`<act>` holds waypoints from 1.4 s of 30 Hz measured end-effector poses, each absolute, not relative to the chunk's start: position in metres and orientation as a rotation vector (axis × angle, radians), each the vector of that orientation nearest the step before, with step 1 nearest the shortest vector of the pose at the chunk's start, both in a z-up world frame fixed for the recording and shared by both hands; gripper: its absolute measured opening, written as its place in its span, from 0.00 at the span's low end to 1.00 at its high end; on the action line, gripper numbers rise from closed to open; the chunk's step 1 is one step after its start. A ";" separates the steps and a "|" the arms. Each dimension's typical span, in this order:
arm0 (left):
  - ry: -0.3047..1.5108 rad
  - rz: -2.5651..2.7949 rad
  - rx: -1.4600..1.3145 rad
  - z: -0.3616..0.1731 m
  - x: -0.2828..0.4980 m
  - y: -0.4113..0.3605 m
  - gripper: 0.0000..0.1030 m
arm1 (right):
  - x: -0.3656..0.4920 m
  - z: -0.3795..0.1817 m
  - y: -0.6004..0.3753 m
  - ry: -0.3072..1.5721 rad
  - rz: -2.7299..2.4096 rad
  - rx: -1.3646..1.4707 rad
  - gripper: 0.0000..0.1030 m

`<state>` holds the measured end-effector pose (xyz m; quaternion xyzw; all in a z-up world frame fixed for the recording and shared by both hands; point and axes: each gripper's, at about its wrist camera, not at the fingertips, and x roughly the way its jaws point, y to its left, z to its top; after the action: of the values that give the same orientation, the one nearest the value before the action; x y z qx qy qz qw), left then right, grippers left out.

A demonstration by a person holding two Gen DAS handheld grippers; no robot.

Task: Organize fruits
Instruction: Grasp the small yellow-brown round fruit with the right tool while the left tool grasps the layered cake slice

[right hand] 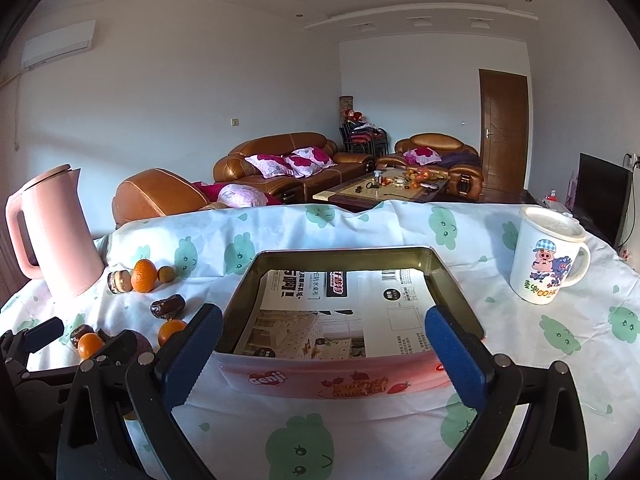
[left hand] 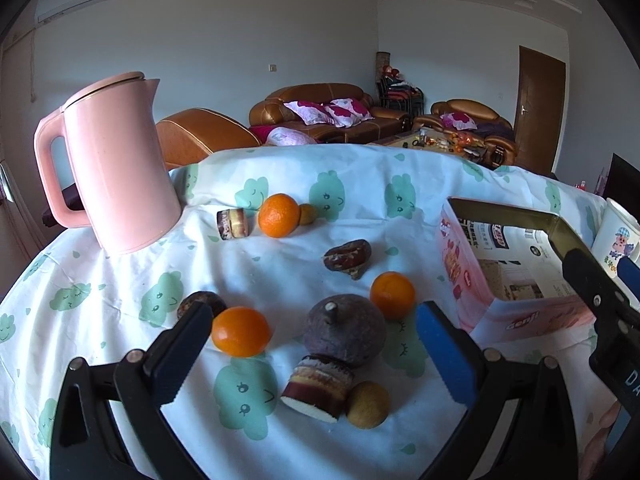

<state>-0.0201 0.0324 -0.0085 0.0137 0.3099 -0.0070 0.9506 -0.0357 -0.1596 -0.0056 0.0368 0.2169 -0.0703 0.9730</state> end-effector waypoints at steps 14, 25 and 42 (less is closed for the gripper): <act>0.721 0.079 -0.016 -0.015 -0.062 0.149 1.00 | -0.024 -0.028 -0.091 0.684 0.370 0.027 0.72; 0.742 -0.074 0.018 -0.010 -0.061 0.124 0.92 | -0.012 -0.058 -0.034 0.865 0.468 -0.166 0.39; 0.907 -0.272 -0.001 -0.038 -0.011 0.054 0.61 | -0.013 -0.016 -0.126 0.687 0.372 0.057 0.29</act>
<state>-0.0111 0.0536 -0.0375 -0.0005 0.4368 -0.1309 0.8900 -0.0129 -0.1264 -0.0160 0.0276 0.3350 0.1812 0.9242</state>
